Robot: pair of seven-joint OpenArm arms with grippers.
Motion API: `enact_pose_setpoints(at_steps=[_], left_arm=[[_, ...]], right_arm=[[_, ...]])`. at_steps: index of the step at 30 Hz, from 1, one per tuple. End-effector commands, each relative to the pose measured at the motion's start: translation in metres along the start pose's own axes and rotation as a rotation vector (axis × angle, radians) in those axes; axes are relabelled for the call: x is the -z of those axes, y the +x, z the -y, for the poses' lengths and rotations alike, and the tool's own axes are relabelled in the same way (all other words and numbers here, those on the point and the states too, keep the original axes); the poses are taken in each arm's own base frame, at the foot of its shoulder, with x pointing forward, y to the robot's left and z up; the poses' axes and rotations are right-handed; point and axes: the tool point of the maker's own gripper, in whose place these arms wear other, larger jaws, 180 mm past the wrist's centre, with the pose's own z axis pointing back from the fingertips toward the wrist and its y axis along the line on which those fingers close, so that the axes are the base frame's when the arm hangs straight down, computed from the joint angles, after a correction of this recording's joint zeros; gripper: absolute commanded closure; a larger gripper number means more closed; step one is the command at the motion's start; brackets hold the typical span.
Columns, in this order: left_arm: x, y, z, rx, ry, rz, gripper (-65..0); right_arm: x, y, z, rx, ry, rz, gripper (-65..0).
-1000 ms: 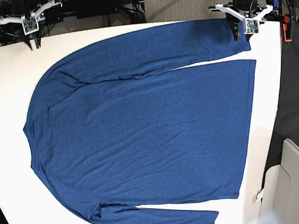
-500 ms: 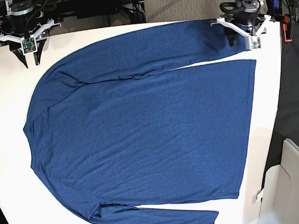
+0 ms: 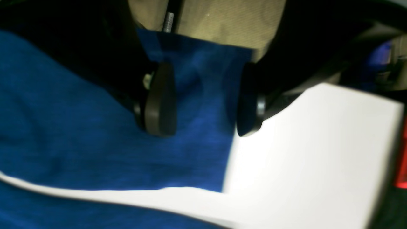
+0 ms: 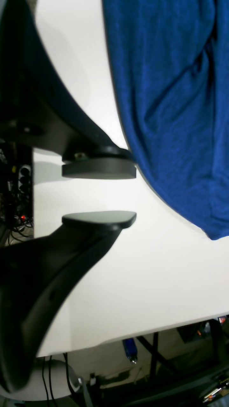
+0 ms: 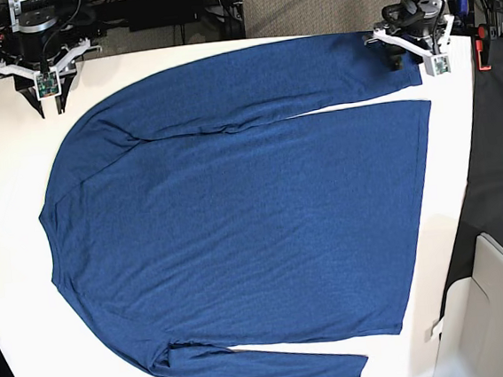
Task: Fold the T-shirt properly
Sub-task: 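Lower both grippers to the shirt's shoulder corners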
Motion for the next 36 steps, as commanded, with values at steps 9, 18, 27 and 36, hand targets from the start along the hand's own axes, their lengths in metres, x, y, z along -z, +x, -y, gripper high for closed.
enact_pose_setpoints(at_steps=[9,18,27,36], left_arm=[[0.005,-0.022,0.003,0.043,-0.057,-0.075,-29.7],[0.001,-0.027,0.028,0.134,-0.202,-0.086,-9.0],[-0.008,-0.001,0.037,0.171,-0.224,-0.012,0.0],[-0.011,0.005,0.040,0.178,-0.228,0.006,0.0]], right_arm=[[0.000,0.005,0.036,0.221,-0.056,0.030,-17.5],[0.000,-0.018,0.036,0.265,-0.048,-0.102,-17.6],[0.009,-0.015,0.009,0.240,0.091,-0.142,-17.6],[0.027,-0.003,-0.021,0.293,0.184,-0.218,-17.7]])
